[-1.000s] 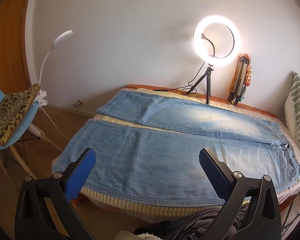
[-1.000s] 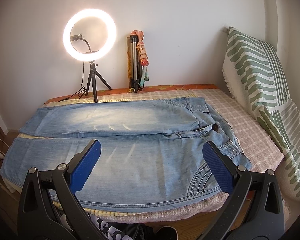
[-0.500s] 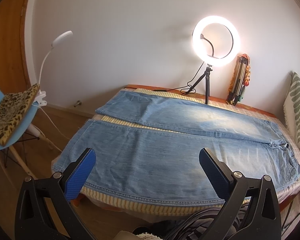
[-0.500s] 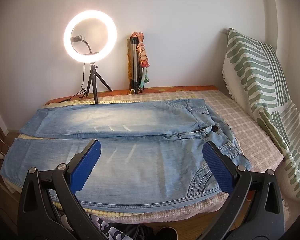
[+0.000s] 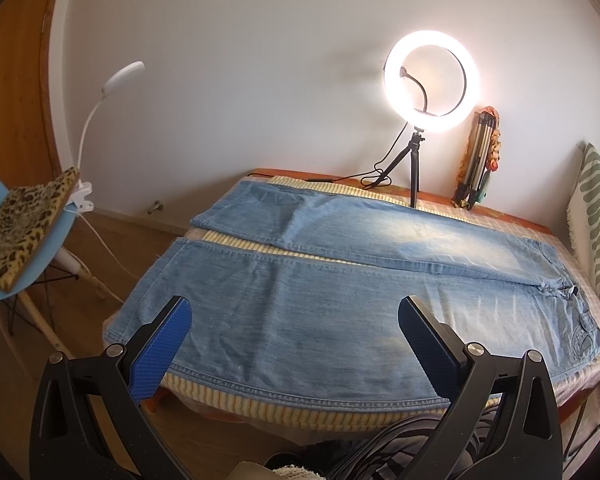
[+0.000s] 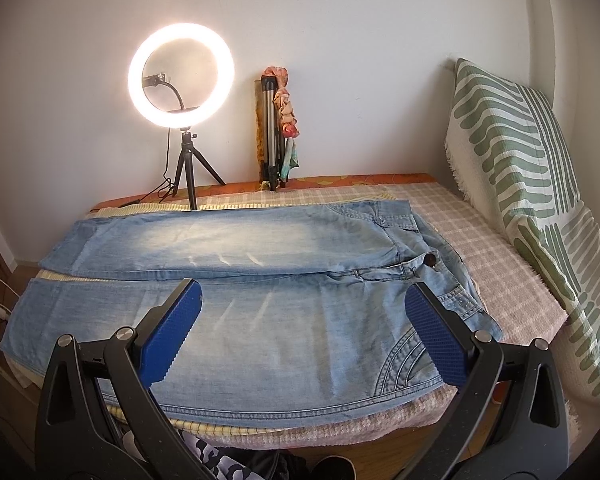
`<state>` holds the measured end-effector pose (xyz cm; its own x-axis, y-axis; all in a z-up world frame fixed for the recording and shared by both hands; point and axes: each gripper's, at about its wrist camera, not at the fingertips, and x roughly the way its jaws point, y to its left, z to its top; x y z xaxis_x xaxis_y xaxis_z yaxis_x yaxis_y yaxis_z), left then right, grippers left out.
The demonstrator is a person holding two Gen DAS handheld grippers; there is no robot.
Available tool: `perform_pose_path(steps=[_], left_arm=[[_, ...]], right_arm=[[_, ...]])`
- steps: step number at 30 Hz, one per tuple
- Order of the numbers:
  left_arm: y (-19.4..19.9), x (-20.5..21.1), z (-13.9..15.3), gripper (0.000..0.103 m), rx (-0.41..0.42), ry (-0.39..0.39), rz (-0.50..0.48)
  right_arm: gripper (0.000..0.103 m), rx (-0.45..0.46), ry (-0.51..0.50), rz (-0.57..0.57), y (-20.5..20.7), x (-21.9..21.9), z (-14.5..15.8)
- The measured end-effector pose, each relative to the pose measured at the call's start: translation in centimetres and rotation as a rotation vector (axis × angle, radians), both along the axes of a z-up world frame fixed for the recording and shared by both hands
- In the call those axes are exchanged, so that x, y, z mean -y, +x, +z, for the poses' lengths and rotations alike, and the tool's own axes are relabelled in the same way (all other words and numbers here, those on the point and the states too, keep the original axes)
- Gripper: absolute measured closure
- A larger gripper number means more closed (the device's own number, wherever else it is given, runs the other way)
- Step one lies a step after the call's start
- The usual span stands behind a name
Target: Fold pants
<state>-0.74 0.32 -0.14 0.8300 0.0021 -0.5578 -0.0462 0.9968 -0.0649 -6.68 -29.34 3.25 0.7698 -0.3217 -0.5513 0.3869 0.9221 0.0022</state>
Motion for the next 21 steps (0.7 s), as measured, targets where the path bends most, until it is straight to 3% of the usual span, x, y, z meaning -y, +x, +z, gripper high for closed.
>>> perform_pose_path(steps=[16, 21], left_arm=[[0.1, -0.2, -0.5, 0.0, -0.006, 0.01, 0.001], [0.7, -0.6, -1.1, 0.0, -0.014, 0.066, 0.002]], right_arm=[[0.0, 0.0, 0.002, 0.004, 0.2, -0.1, -0.2], [0.0, 0.008, -0.014, 0.042, 0.2, -0.1, -0.4]])
